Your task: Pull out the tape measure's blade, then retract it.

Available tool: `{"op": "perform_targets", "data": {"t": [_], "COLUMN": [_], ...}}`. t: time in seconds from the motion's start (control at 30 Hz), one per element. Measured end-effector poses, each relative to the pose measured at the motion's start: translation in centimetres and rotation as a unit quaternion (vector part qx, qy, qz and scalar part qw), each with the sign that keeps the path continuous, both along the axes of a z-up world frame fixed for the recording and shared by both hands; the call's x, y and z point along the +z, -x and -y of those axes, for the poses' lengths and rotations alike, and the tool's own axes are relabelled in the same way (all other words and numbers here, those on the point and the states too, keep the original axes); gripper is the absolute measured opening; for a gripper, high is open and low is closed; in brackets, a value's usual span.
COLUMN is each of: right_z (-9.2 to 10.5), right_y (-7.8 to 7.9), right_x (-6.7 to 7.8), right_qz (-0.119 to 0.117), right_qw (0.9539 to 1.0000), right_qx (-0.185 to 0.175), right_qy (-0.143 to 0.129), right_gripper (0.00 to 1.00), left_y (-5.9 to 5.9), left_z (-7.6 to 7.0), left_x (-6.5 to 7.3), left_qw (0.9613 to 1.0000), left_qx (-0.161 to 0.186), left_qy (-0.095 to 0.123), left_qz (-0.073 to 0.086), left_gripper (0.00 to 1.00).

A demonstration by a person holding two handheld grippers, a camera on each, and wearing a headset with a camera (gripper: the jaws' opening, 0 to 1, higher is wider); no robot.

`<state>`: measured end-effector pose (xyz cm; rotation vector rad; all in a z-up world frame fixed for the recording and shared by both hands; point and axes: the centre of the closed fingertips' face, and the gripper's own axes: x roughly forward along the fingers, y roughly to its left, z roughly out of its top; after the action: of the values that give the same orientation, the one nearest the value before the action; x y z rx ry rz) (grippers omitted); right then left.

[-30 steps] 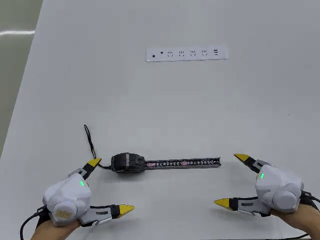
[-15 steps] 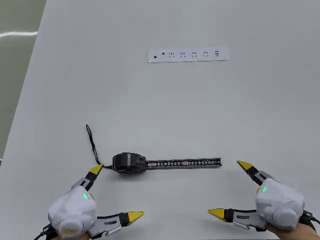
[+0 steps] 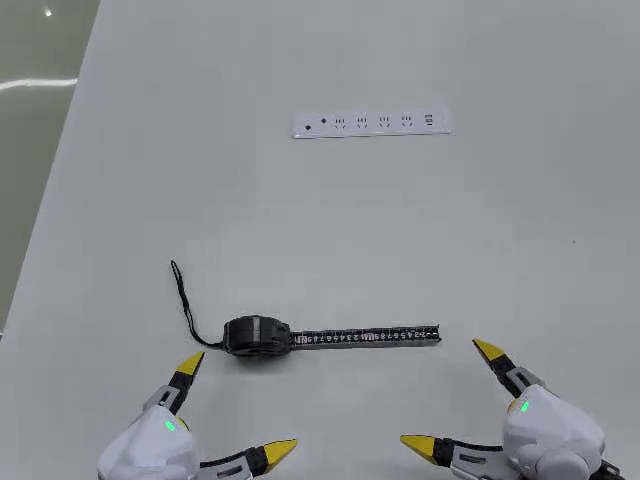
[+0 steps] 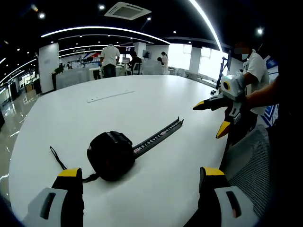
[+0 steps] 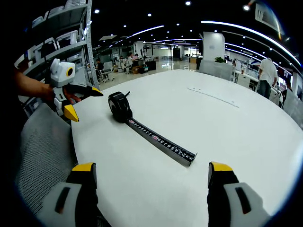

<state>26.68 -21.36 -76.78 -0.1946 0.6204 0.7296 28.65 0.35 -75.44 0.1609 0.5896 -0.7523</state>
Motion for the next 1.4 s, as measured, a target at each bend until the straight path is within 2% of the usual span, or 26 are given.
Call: {"op": "perform_targets", "data": {"t": [0.3,0.5,0.57,0.83,1.4], "right_z": [-0.4,-0.5,-0.5,-0.9,-0.1], "right_y": [0.9,1.2,1.3,1.3,1.3], "right_x": [0.2,0.6,0.7,1.0,1.2], "right_qz": [-0.007,-0.006,-0.006,-0.006,-0.004], "right_qw": [0.9997,0.9993,0.9992,0.9987,0.9982], "right_qx": [-0.025,-0.036,-0.039,-0.047,-0.056], "right_qy": [-0.005,-0.008,-0.011,-0.019,-0.02], "right_gripper": [1.0,1.0,1.0,1.0,0.99], "left_y": [0.9,0.7,0.7,1.1,0.7], "left_z": [0.6,0.5,0.6,0.7,0.5], "left_x": [0.1,0.7,0.8,0.5,0.9], "left_qw": [0.9994,0.9973,0.997,0.9961,0.994], "left_qx": [0.034,0.071,0.074,0.086,0.107], "left_qy": [0.007,0.02,0.02,0.021,0.018], "left_qz": [-0.002,0.004,0.008,-0.002,0.008], "left_gripper": [1.0,1.0,1.0,0.99,0.98]}}
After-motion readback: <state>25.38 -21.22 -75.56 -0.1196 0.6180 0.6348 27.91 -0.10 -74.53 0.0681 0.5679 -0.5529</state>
